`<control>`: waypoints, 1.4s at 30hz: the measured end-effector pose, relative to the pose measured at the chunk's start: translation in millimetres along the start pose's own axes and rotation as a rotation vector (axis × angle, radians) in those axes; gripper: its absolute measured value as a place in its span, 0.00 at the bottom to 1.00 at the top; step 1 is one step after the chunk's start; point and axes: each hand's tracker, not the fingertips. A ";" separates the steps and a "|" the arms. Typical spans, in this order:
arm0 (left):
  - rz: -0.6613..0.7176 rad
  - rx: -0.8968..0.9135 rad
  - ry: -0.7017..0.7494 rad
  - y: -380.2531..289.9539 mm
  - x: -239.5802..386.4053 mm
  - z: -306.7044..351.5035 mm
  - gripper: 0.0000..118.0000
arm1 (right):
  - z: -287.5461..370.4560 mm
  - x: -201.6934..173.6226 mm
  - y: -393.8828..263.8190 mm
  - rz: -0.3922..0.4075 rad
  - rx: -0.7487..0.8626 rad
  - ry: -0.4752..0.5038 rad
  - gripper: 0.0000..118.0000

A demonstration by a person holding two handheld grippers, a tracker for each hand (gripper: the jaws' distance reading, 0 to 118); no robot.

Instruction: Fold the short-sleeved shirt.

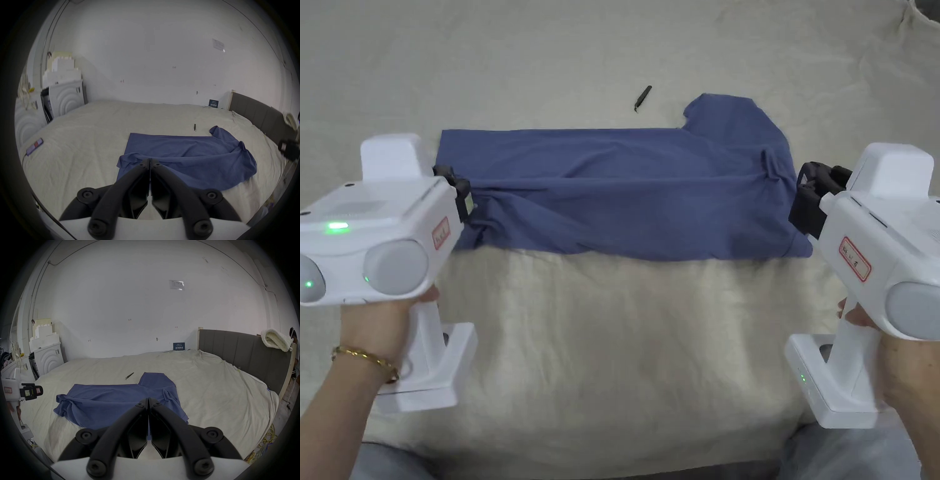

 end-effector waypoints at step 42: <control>0.154 -0.552 0.049 1.0 -56.6 -126.5 0.00 | -26.4 10.8 -11.4 0.026 -0.115 -0.100 0.00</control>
